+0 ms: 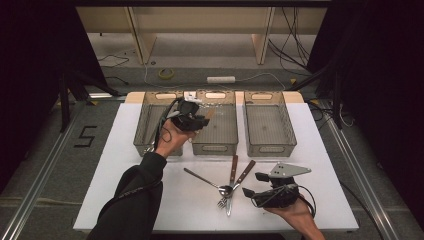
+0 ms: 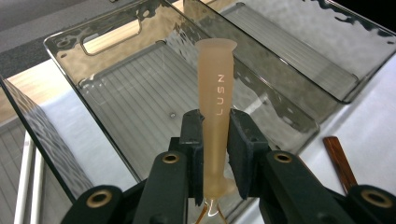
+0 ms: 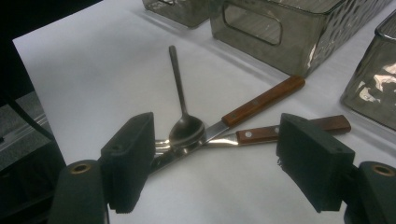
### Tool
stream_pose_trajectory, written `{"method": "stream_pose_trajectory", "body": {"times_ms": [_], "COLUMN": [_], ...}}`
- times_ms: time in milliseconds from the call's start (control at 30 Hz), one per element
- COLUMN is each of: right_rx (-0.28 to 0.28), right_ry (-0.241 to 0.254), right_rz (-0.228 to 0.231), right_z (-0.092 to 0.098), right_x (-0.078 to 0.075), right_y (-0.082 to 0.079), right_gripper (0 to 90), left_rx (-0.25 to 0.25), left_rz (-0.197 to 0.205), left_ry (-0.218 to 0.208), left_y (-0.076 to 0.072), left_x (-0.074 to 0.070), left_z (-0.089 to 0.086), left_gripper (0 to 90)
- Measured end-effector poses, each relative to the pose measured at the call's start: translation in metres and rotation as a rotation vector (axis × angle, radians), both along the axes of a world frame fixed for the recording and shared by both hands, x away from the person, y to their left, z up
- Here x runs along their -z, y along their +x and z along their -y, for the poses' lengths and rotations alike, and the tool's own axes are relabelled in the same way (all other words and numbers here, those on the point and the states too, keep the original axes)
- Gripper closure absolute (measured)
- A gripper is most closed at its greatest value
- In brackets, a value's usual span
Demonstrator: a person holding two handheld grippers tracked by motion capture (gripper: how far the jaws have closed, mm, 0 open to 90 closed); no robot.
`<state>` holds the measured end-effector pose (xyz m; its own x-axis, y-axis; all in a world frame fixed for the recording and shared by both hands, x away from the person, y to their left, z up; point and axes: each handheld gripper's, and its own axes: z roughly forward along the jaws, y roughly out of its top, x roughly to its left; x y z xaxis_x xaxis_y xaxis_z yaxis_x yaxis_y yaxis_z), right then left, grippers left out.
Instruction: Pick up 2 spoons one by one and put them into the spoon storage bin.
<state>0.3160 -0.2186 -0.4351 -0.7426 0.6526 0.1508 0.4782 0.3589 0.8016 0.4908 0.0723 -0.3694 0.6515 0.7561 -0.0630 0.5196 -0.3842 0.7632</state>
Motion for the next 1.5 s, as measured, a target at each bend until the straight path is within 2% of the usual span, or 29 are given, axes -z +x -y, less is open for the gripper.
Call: {"method": "stream_pose_trajectory", "body": {"times_ms": [200,967,1500], "right_rx": [-0.002,-0.005,-0.010], "right_ry": [-0.002,0.000,-0.002], "right_rz": [0.000,0.002,0.004], "right_z": [-0.001,-0.001,-0.002], "right_x": [0.000,0.000,0.000], "right_y": [0.000,-0.001,-0.001], "right_gripper": [29.2,29.2,29.2], "left_rx": [-0.017,-0.056,-0.073], "left_rz": [-0.008,-0.016,-0.036], "left_ry": [-0.016,0.013,0.015], "left_y": [0.007,0.024,0.027], "left_x": [0.008,0.026,0.039], "left_z": [0.004,0.014,0.015], "left_gripper": [76.1,76.0,75.7]}}
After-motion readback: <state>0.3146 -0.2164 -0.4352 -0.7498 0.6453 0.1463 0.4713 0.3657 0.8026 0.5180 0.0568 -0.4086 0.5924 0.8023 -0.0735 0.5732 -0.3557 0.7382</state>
